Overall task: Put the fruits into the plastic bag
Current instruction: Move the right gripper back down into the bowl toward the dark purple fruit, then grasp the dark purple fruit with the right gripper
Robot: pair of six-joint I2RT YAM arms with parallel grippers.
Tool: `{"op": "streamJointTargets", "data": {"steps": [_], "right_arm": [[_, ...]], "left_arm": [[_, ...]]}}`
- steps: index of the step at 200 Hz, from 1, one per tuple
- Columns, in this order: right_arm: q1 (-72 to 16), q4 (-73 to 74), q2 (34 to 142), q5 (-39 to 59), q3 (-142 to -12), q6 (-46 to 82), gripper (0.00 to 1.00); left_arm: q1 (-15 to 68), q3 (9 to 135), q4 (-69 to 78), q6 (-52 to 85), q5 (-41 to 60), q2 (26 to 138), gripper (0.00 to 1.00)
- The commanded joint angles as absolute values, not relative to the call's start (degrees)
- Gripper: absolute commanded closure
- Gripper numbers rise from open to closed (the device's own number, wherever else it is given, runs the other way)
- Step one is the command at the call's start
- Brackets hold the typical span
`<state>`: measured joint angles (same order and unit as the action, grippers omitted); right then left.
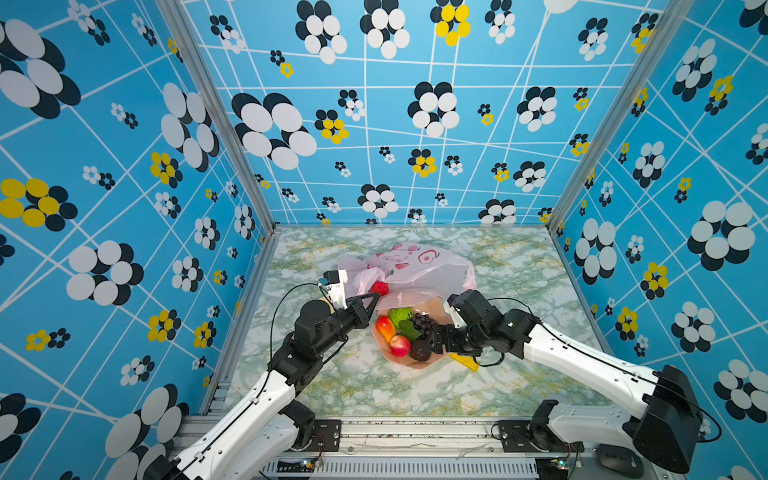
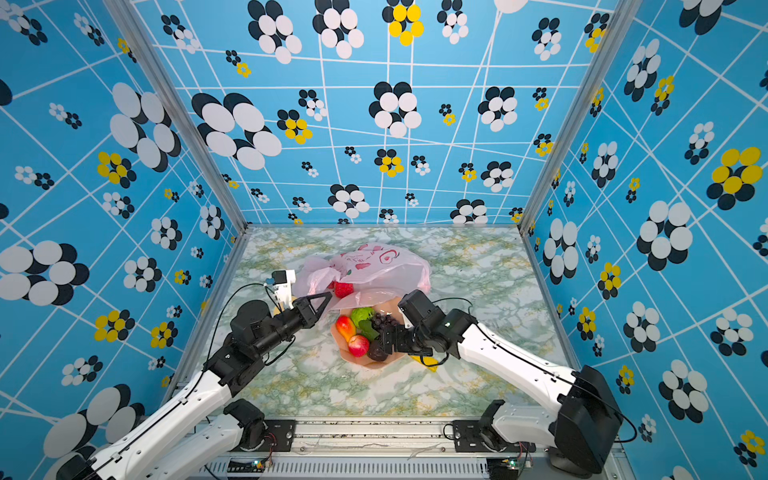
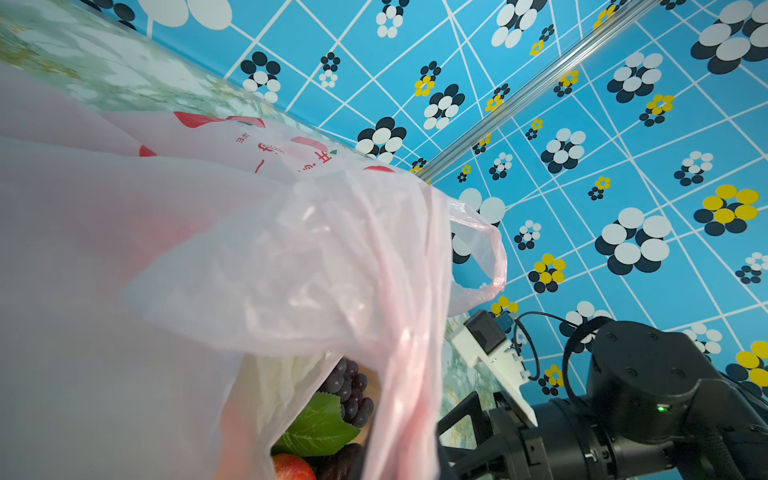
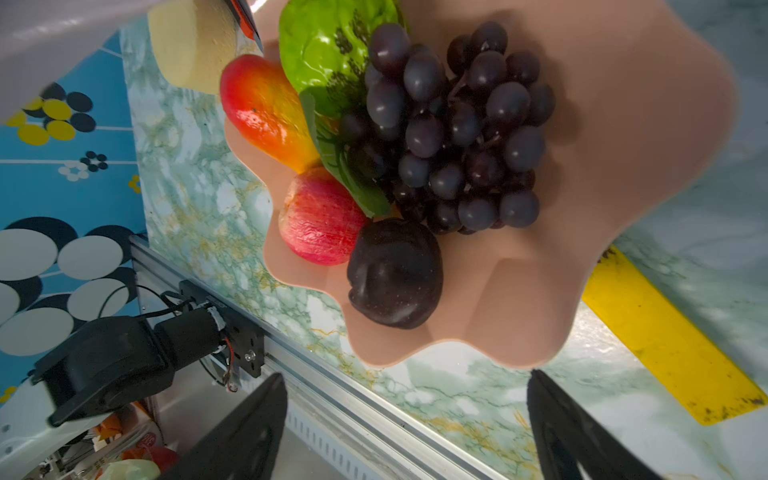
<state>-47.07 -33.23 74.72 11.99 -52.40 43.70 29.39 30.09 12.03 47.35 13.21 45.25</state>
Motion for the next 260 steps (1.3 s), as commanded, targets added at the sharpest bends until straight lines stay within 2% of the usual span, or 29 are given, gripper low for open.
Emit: {"op": "streamJointTargets", "data": {"steps": [1, 119, 135, 184, 260], "right_arm": [[-47.91, -30.84, 78.34, 10.81, -54.22, 43.73, 0.11], [-48.58, -23.47, 89.9, 13.59, -55.95, 45.12, 0.29], [-48.63, -22.84, 89.98, 13.63, -55.76, 45.59, 0.36], [-48.68, -22.91, 85.15, 12.3, -54.75, 45.75, 0.47], [-47.1, -25.11, 74.81, 13.97, -55.9, 46.76, 0.47]], "left_arm": [[29.8, 30.55, 12.74, 46.23, 12.13, 44.02, 1.0], [29.88, 31.47, 12.08, 45.09, 11.7, 45.24, 1.0], [29.84, 31.38, 12.09, 45.13, 11.72, 45.2, 1.0], [29.88, 31.34, 11.64, 45.34, 11.73, 44.76, 1.0], [29.95, 31.05, 11.59, 46.05, 11.69, 44.16, 1.0]]}}
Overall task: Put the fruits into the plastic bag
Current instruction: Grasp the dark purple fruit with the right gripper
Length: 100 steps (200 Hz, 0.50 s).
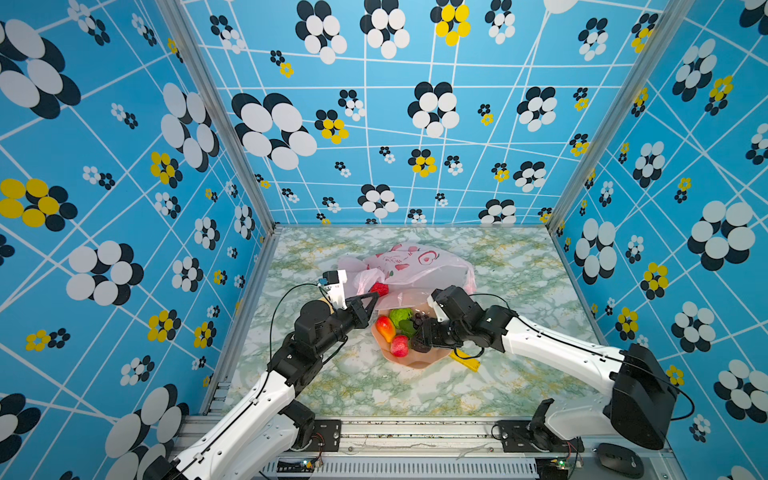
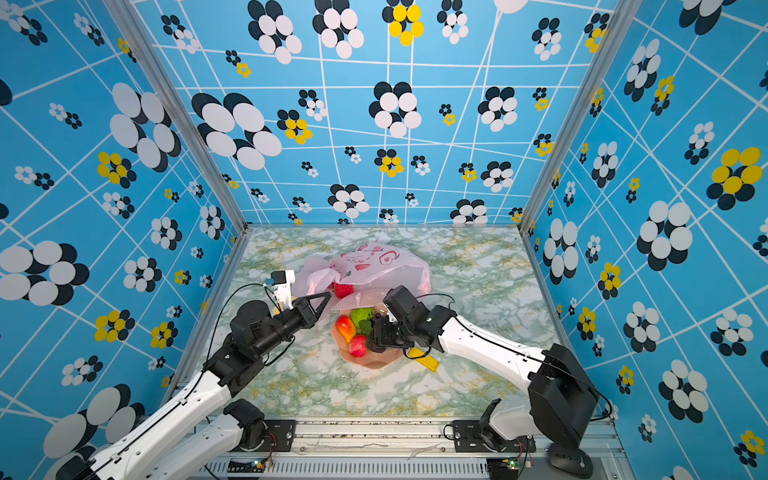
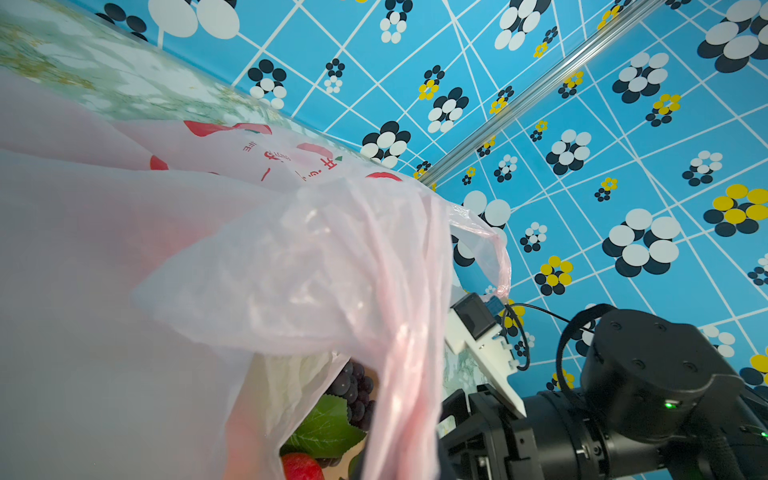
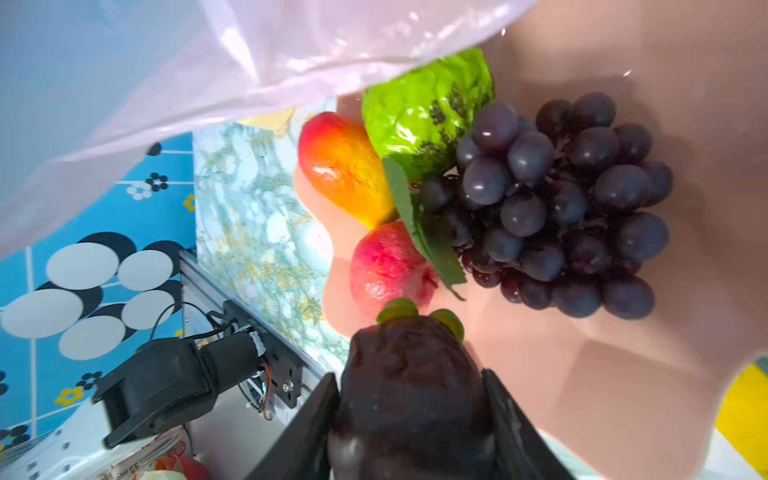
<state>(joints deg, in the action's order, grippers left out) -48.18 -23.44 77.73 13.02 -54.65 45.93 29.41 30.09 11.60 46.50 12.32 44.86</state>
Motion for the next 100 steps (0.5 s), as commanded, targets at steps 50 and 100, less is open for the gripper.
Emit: {"op": "streamJointTargets", "data": {"steps": [50, 100], "right_arm": [[-43.1, -27.53, 71.18, 16.23, -61.75, 45.81, 0.46], [-40.78, -26.9, 72.47, 17.54, -66.93, 44.74, 0.46]], "left_arm": [[29.95, 31.45, 10.26, 45.88, 11.83, 43.19, 1.0], [29.97, 31.57, 10.38, 45.79, 11.45, 42.36, 1.0]]}}
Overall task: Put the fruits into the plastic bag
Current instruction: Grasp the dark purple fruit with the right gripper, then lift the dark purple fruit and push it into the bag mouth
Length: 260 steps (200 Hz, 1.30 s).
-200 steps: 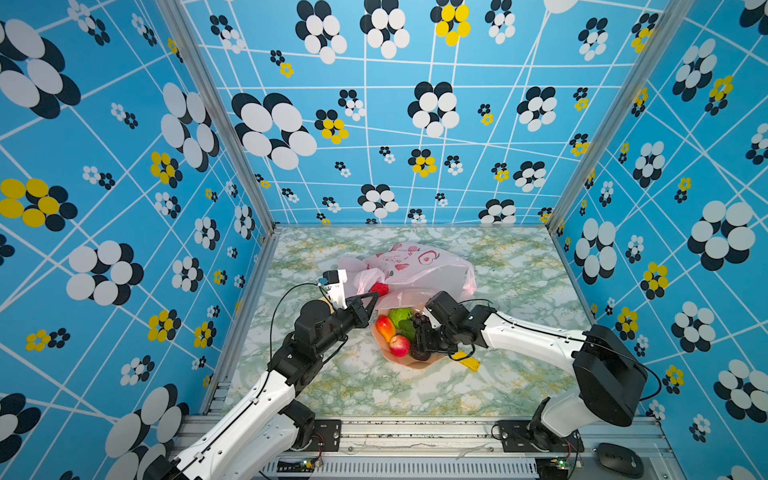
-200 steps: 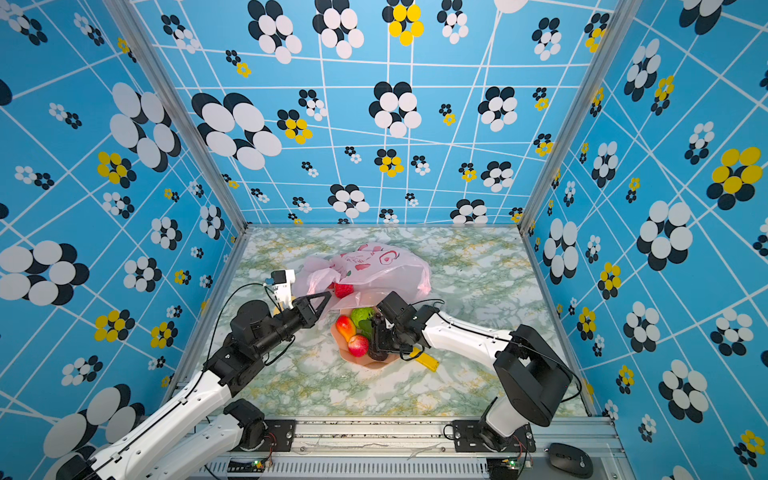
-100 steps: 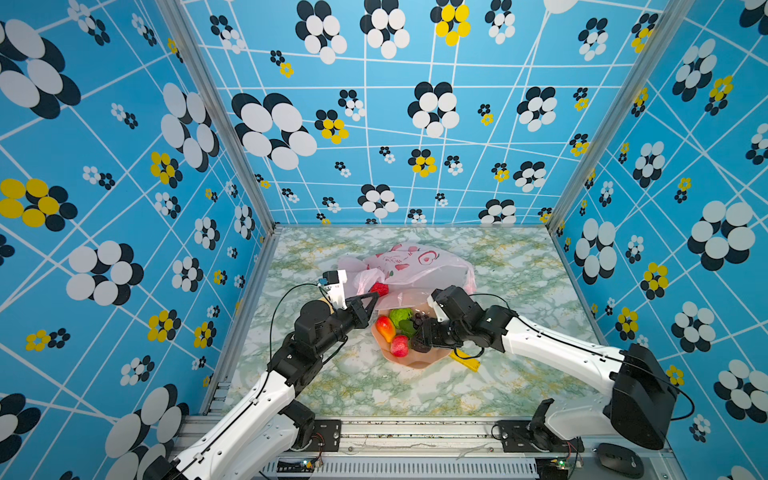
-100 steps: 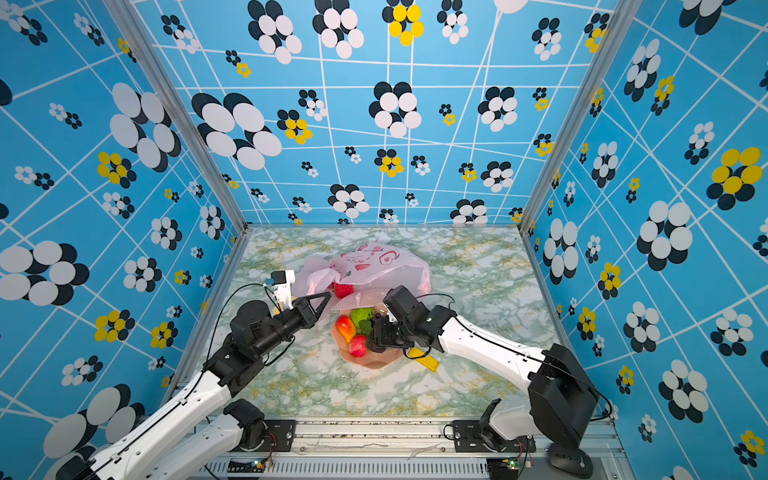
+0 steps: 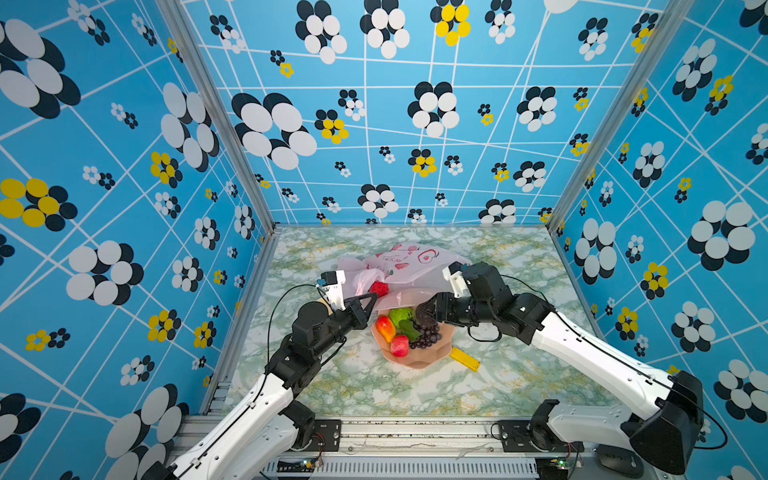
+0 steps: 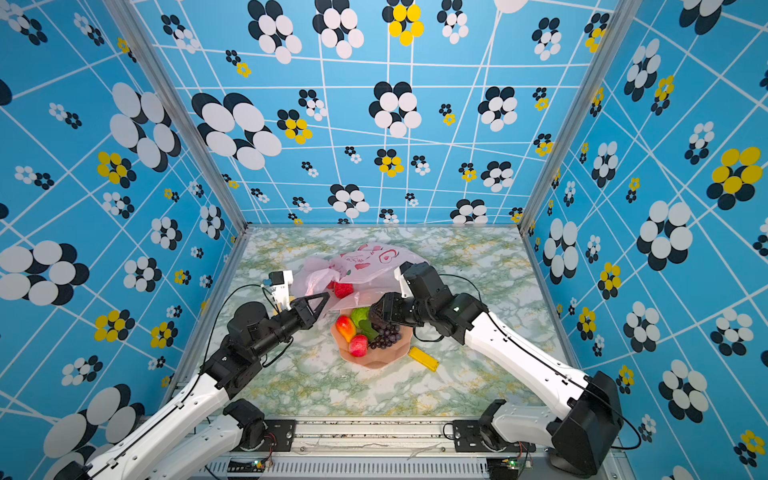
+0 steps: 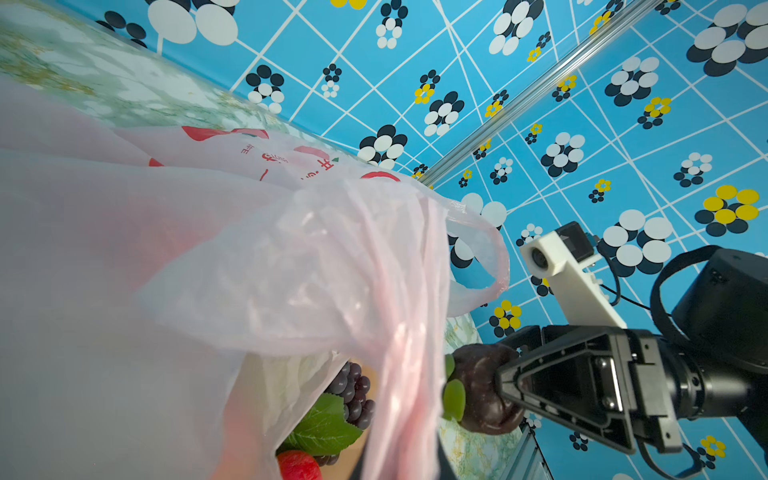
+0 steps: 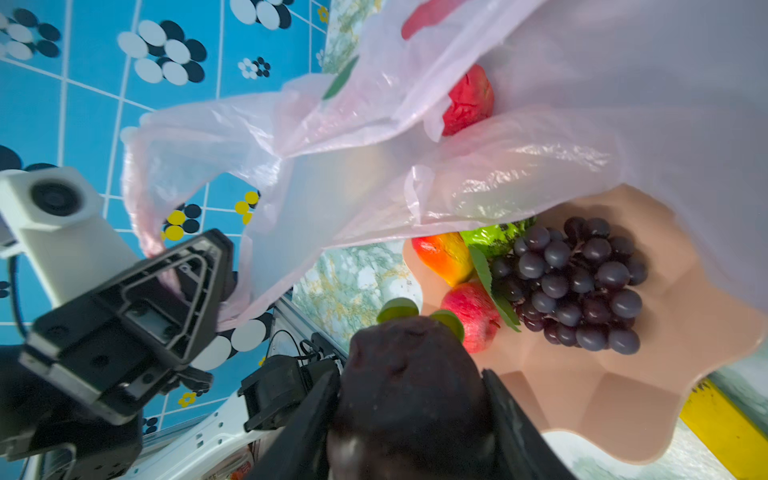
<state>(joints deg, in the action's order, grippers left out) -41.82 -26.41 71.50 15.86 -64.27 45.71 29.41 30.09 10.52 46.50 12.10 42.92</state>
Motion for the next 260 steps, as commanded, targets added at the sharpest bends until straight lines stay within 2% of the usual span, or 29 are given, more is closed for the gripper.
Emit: {"op": "streamJointTargets", "data": {"steps": [1, 100, 216, 260], "right_arm": [[-40.73, -26.81, 72.62, 17.6, -67.0, 44.69, 0.46], [-39.81, -16.35, 88.66, 26.94, -73.04, 48.57, 0.46], [-32.86, -17.45, 100.21, 26.91, -87.29, 46.58, 0.46], [-32.84, -23.71, 102.43, 22.24, -91.26, 41.21, 0.46]], "left_arm": [[29.97, 31.6, 10.42, 45.79, 11.48, 42.36, 1.0], [29.97, 34.51, 11.25, 45.18, 12.66, 44.57, 1.0], [29.97, 35.58, 10.83, 45.5, 14.59, 45.93, 1.0], [29.97, 35.86, 11.69, 47.01, 14.85, 47.45, 1.0]]}}
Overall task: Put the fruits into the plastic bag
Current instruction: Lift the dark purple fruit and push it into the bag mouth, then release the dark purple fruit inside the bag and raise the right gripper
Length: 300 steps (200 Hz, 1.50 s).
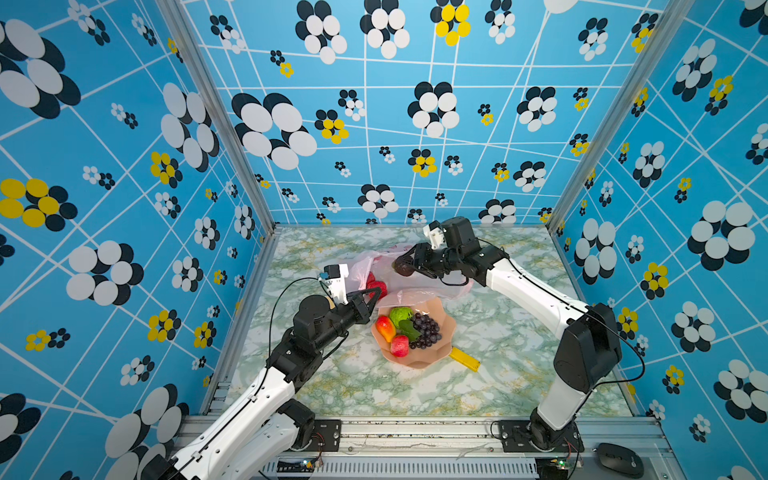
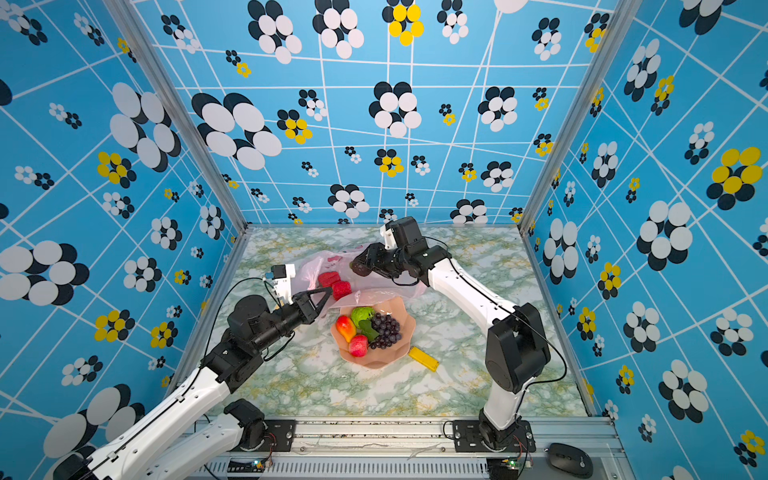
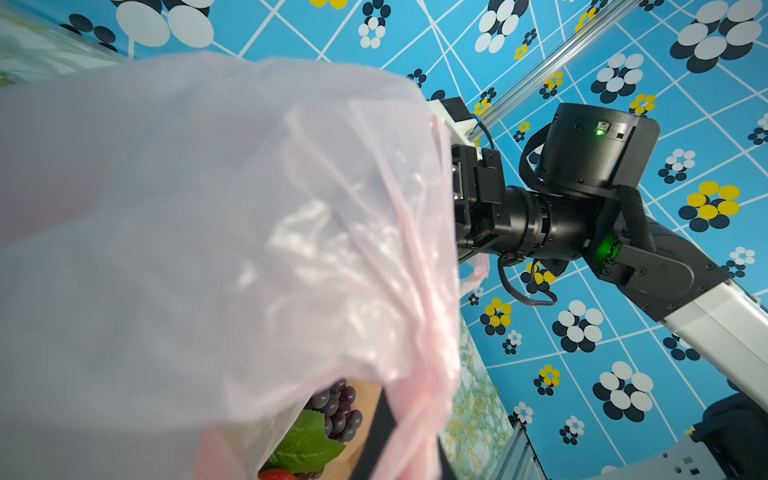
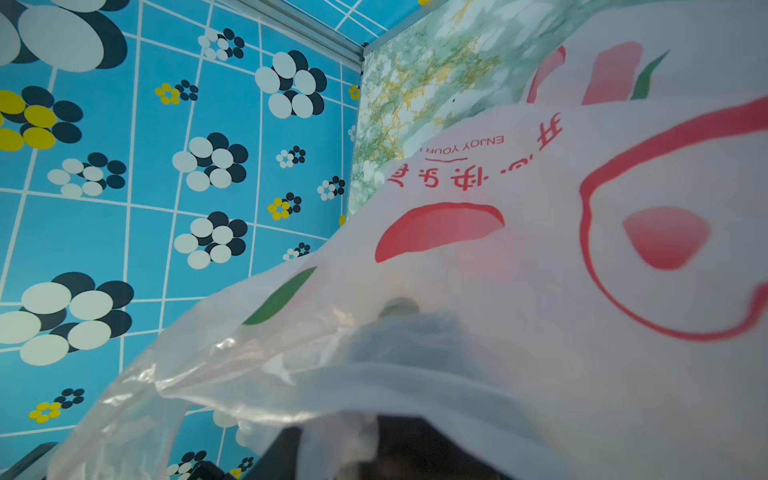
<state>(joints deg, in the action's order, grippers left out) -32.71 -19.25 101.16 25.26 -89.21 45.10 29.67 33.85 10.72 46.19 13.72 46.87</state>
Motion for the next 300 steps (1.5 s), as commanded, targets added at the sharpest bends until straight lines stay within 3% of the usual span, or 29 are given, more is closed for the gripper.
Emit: {"op": "streamJointTargets", "data": {"steps": [1, 83, 127, 163, 300], "right_arm": [[-32.85, -23.81, 102.46, 22.15, -91.29, 41.13, 0.45], [-37.91, -29.39, 107.02, 13.0, -95.53, 32.81, 0.46], [-39.71, -28.29, 105.99, 2.97, -97.21, 16.96, 0.45], [-39.49, -28.62, 106.53, 0.13, -98.51, 12.53, 0.44], [-34.13, -34.64, 112.93, 10.63, -105.83, 18.08, 0.43]], "left_arm": [[29.97, 35.91, 11.69, 47.02, 14.9, 47.45, 1.0], [29.96, 43.11, 9.76, 46.05, 16.03, 52.47, 1.0], [29.97, 45.0, 9.88, 47.33, 16.72, 55.31, 1.0], [29.97, 45.82, 9.12, 48.52, 17.14, 57.66, 1.0], [29.62, 50.86, 1.28, 47.81, 14.15, 59.73, 1.0]]}}
